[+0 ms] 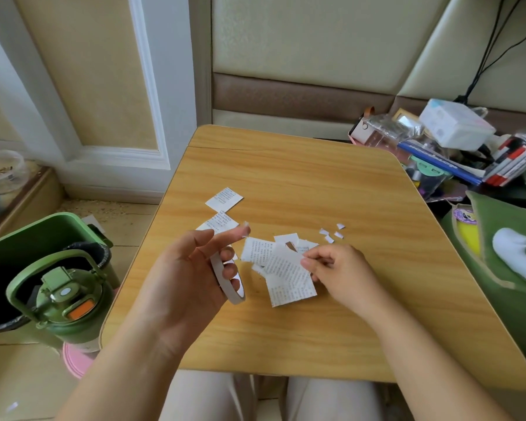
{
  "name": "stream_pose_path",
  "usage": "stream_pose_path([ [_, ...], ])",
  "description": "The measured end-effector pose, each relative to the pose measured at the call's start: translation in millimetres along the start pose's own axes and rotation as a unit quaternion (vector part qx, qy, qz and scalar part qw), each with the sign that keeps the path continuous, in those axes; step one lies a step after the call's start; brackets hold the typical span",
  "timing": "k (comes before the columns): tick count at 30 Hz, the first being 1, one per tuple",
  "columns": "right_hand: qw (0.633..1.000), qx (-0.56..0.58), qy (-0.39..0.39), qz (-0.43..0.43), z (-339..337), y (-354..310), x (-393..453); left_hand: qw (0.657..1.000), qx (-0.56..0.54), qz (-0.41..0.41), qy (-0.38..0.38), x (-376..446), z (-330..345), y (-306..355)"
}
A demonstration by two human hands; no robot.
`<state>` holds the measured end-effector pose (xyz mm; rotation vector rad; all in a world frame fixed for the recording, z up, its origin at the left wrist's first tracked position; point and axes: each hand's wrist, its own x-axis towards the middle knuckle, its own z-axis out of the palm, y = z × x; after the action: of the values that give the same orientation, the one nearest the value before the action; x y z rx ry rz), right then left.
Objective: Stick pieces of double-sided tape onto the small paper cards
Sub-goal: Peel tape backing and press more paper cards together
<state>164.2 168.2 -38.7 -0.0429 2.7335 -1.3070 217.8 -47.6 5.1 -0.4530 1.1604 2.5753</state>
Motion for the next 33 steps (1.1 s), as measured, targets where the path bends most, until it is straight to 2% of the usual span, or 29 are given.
stream_pose_path([
  [2,0.999,-0.024,0.045,-0.002,5.9,4.7,-1.3,1.0,0.011,-0.001,0.003,-0.2,1.3,-2.4],
  [5,0.994,0.0,0.113,0.002,11.6,6.1,5.9,1.0,0.012,-0.001,0.005,-0.3,2.6,-3.9],
  [9,0.991,-0.034,0.122,-0.034,18.5,7.0,19.7,1.0,0.015,0.002,0.007,-2.4,3.9,-2.7],
  [11,0.984,-0.078,0.143,-0.068,19.9,8.6,23.9,1.0,0.018,0.004,0.009,-4.2,4.4,-1.6],
  [13,0.979,-0.072,0.17,-0.082,15.1,5.7,20.6,1.0,0.021,0.006,0.011,-5.8,3.4,-0.3],
  [15,0.988,-0.006,0.145,-0.046,3.7,1.0,10.8,1.0,0.025,0.006,0.016,-6.4,1.4,0.3],
  [17,0.996,0.073,0.052,0.009,-9.7,-0.9,-0.4,1.0,0.026,0.003,0.016,-6.2,0.0,-0.2],
  [19,0.995,0.061,-0.05,0.061,-15.4,1.3,-12.6,1.0,0.024,-0.002,0.01,-5.6,0.4,-2.0],
  [20,0.995,0.017,-0.073,0.072,-13.4,4.6,-16.9,1.0,0.024,-0.005,0.006,-5.3,1.2,-3.2],
  [23,0.991,-0.123,-0.025,0.051,1.6,14.0,-24.6,0.999,0.025,-0.025,-0.009,-5.4,4.9,-6.8],
  [28,0.981,-0.179,0.06,-0.052,9.0,15.9,-32.9,0.997,0.039,-0.056,-0.044,-9.4,11.1,-6.6],
  [30,0.985,-0.089,0.092,-0.113,4.3,-0.5,-41.7,0.994,0.053,-0.067,-0.062,-11.2,12.6,-5.8],
  [33,0.981,0.068,0.066,-0.167,-4.6,-30.7,-55.4,0.99,0.081,-0.081,-0.084,-13.9,13.8,-5.8],
])
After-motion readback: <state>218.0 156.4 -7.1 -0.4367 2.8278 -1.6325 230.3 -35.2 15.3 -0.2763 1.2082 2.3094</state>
